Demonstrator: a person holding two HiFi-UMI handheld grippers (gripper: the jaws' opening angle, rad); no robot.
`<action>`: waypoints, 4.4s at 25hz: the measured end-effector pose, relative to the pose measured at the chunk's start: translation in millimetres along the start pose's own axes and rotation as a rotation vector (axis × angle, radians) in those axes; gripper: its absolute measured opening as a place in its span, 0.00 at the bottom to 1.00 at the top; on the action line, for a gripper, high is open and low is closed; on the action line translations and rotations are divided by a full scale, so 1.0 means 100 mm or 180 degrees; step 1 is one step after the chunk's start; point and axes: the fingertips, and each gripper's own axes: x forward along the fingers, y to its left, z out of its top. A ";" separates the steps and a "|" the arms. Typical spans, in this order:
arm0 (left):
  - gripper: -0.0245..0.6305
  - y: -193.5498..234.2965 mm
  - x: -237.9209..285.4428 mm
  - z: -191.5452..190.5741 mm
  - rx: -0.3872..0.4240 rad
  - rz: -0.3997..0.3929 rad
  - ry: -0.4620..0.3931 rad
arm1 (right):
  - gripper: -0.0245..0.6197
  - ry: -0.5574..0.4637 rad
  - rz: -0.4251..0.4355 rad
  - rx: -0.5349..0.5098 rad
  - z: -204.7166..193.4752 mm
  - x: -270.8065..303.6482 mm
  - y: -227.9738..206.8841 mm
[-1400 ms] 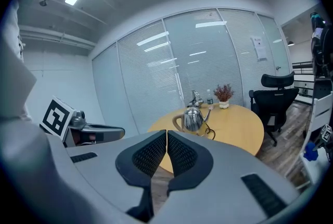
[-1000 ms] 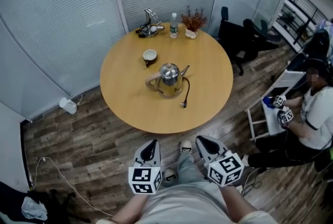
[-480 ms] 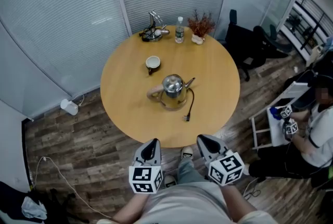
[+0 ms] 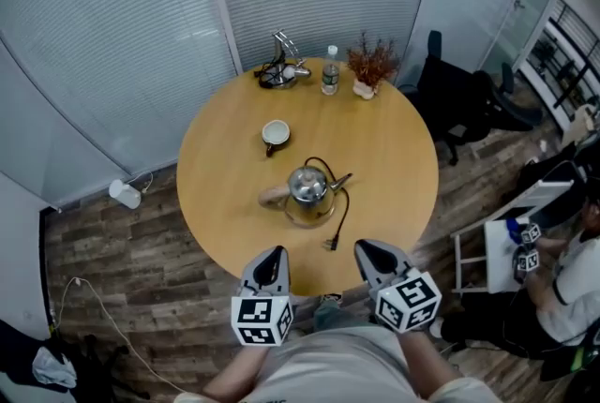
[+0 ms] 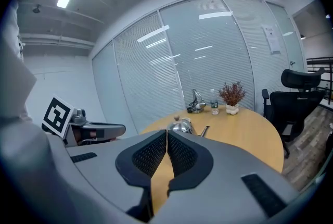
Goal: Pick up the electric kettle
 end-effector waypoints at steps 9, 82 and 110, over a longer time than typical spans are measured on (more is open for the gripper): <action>0.04 -0.06 0.40 0.12 -0.0030 0.0199 -0.0007 | 0.09 0.0062 0.0199 -0.0026 0.15 0.28 -0.43; 0.38 1.42 1.62 -0.69 -0.0360 0.0959 0.0577 | 0.09 0.0729 0.0043 0.0382 -0.44 1.13 -0.72; 0.34 1.64 2.06 -0.71 -0.0434 0.1055 0.0412 | 0.09 0.0882 0.0010 0.0493 -0.57 1.26 -0.86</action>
